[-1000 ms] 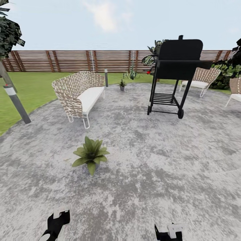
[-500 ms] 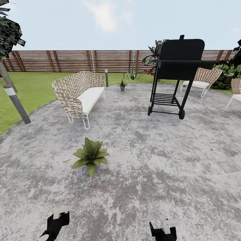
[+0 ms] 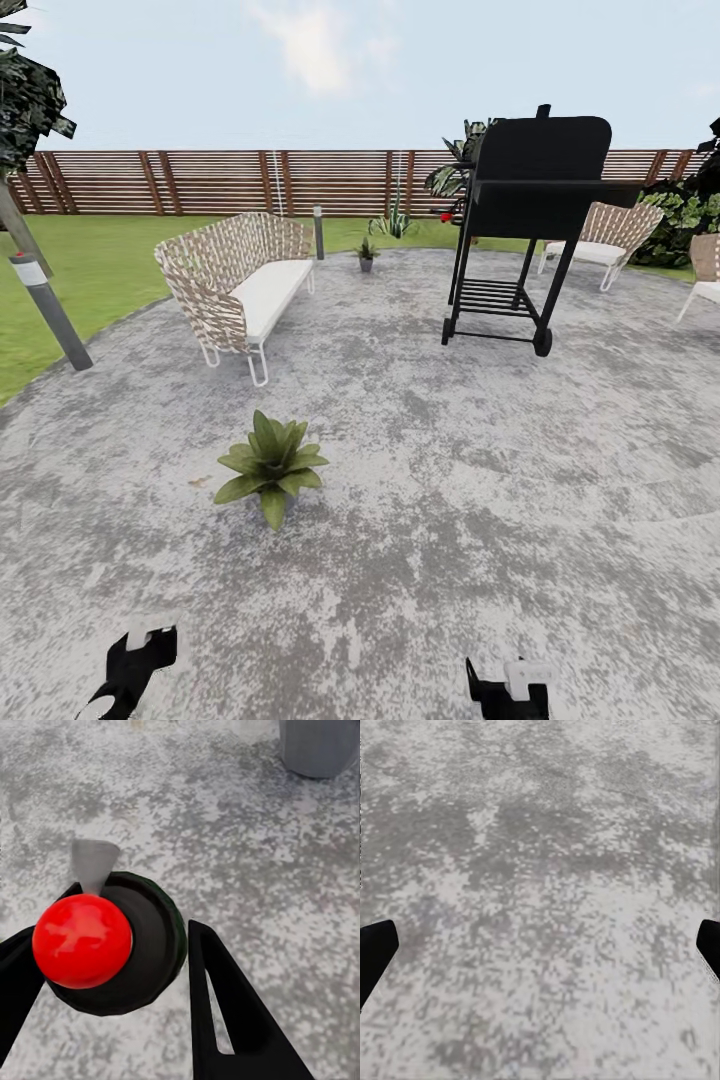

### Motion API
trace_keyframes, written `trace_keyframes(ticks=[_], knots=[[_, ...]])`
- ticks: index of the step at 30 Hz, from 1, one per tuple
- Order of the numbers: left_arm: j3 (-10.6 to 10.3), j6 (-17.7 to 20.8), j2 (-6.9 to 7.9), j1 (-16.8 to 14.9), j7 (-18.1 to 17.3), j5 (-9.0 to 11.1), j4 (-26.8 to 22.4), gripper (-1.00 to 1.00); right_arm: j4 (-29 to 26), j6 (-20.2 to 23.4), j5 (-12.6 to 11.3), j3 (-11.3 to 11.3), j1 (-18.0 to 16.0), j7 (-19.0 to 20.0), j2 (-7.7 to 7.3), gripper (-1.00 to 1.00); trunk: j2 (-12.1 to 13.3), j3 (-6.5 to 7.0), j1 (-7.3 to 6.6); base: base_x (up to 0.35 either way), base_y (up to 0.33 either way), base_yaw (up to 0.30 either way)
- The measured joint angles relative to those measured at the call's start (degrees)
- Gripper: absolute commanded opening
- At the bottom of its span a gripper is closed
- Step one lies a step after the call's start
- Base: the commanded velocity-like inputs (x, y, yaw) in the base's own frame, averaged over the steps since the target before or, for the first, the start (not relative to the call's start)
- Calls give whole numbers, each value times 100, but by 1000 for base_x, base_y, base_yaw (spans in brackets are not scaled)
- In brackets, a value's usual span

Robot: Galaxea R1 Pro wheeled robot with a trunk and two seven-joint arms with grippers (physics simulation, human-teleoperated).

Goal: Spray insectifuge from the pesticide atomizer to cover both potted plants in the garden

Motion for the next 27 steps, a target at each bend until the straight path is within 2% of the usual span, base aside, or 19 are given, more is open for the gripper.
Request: trace_keyframes(ticks=[7, 11, 12, 13, 15, 17, 18, 19, 20, 23, 25, 27], knots=[[-20, 224, 219, -229, -225, -194, -14, -100, -226, 24, 62, 42, -49, 44, -36, 100, 0, 0, 0, 0, 0, 0], [-34, 352, 205, -359, -354, -309, -6, -100, -355, 42, 181, 51, -173, 91, -39, 100, 0, 0, 0, 0, 0, 0], [-30, 856, 202, -666, -1252, -1744, 2, -100, -881, 45, 770, 53, -217, 123, -38, 100, 1, 1, 0, 0, 0, 0], [-51, 879, 187, -747, -2313, -1982, -2, -100, -951, 49, 1016, 52, -247, 199, -39, 100, 0, 0, 0, 0, 0, 0], [-35, 894, 160, -805, -2640, -2293, -6, -100, -965, 57, 1455, 53, -309, 479, -38, 100, 0, 0, 0, 0, 0, 0], [-35, 919, 142, -881, -2927, -2599, -7, -100, -967, 159, 1681, 53, -393, 810, -38, 100, 0, 0, 0, 0, 0, 0], [-36, 1003, 134, -940, -3151, -2810, -7, -100, -971, 423, 1756, 53, -488, 1066, -38, 100, 0, 0, 0, 0, 0, 0], [-36, 1092, 132, -972, -3302, -2937, -8, -100, -976, 659, 1781, 53, -556, 1267, -38, 100, 0, 0, 0, 0, 0, 0], [-36, 1143, 131, -984, -3375, -2991, -10, -100, -977, 783, 1790, 53, -588, 1376, -38, 100, 0, 0, 0, 0, 0, 0], [-42, 1359, 127, -1041, -3718, -3169, -37, -100, -994, 1346, 1808, 53, -769, 2052, -38, 100, 0, 0, 0, 0, 0, 0], [-78, 1414, 124, -1060, -3913, -3250, -101, -100, -1089, 1496, 1807, 54, -848, 2437, -38, 100, 0, 0, 0, 0, 0, 0], [-243, 1449, 114, -1099, -4160, -3409, -185, -100, -1283, 1566, 1803, 64, -883, 2847, -37, 100, 0, 1, 0, 0, 0, 0]])
